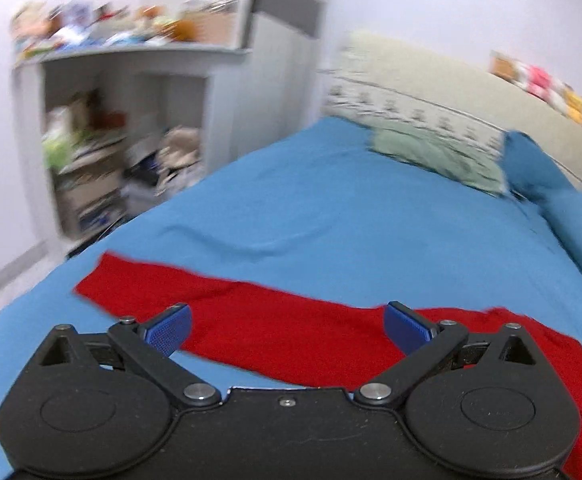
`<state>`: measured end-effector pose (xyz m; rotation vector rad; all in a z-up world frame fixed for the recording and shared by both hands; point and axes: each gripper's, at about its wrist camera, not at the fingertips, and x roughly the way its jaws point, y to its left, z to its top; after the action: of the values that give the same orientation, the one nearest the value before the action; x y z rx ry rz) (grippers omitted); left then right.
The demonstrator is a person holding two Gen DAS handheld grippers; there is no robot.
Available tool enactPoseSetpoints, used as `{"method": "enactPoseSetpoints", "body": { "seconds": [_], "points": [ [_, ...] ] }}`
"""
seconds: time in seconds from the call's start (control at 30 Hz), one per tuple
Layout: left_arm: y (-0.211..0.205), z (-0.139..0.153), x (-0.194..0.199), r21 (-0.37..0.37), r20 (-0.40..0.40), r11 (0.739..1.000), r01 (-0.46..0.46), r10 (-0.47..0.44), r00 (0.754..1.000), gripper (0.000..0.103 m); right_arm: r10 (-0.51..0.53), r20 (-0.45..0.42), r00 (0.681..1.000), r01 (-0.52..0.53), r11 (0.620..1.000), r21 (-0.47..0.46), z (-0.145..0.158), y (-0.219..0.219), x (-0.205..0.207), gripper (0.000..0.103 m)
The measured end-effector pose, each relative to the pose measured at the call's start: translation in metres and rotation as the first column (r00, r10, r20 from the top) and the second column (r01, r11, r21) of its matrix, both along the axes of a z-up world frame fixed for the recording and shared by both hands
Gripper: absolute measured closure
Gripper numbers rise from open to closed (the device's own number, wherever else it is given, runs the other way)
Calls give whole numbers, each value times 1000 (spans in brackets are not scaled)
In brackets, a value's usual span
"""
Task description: Fold small clothes
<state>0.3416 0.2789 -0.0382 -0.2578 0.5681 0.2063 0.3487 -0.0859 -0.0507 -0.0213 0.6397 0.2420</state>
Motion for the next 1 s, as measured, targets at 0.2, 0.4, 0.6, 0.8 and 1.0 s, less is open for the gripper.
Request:
{"method": "enactPoseSetpoints", "body": {
  "seconds": [0.2,0.4,0.6,0.8,1.0],
  "points": [
    [74,-45,15,-116,-35,984,-138,135,990,4,57,-30,998,-58,998,-21,-29,59,22,0],
    [123,-98,46,-218,-105,947,-235,217,971,33,78,-56,995,-80,996,-44,-60,91,43,0],
    [135,-116,59,-216,-105,936,-276,259,960,46,78,-69,995,-80,996,-33,-85,93,57,0],
    [143,-120,77,-154,-117,944,-292,276,954,99,54,-75,996,-56,998,-24,-96,83,65,0],
    [120,-98,82,-54,-109,968,-244,237,965,99,26,-68,997,-27,1000,-8,-91,68,65,0]
  ]
}}
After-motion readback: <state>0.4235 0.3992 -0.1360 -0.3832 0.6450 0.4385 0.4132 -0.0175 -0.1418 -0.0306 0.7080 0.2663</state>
